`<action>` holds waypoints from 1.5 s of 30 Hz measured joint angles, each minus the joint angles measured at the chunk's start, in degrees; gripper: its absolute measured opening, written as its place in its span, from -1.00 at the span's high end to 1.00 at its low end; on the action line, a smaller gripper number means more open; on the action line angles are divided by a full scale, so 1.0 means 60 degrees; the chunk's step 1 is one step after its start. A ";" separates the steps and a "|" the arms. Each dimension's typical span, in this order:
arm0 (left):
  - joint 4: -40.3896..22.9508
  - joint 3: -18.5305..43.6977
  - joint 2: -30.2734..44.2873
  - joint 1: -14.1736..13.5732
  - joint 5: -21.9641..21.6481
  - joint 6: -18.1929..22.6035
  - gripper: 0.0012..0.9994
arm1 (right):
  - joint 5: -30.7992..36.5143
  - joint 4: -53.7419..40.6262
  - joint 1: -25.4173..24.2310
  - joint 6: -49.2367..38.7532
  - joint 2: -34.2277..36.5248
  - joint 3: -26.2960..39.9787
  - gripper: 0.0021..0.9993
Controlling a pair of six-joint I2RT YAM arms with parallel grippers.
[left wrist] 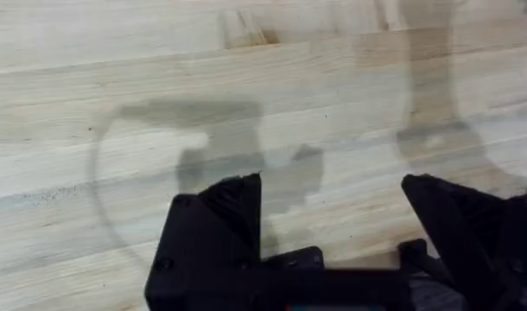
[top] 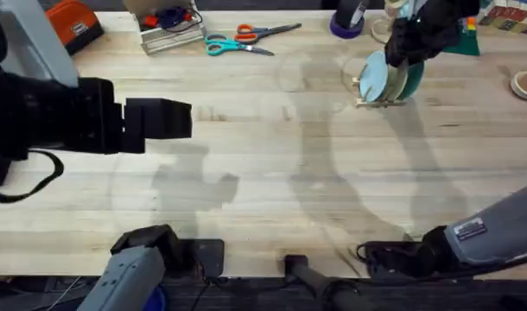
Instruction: Pick up the plates from the table one by one and place each into a slot on the dish rack.
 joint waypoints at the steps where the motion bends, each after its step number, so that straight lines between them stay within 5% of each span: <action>1: 0.0000 0.0000 0.0000 0.0000 0.0000 0.0000 -0.99 | -0.0006 -0.0025 0.0000 0.0000 0.0000 0.0010 0.69; 17: 0.0000 0.0000 0.0000 0.0000 0.0000 0.0000 -0.99 | -0.0055 -0.0983 0.0000 -0.0117 -0.0518 0.0375 0.36; 27: 0.0000 0.0000 0.0000 0.0000 0.0000 0.0000 -0.99 | -0.0053 -0.1260 0.0004 -0.0152 -0.2503 0.0801 -0.31; 31: -0.0002 0.0000 0.0000 0.0000 0.0000 0.0000 -0.99 | -0.0055 -0.1559 0.0037 -0.0181 -0.3492 0.0805 -0.97; 45: -0.0004 0.0000 0.0000 0.0000 0.0000 0.0000 -0.99 | -0.0055 -0.3855 0.0091 -0.0178 -0.6303 0.0830 -0.99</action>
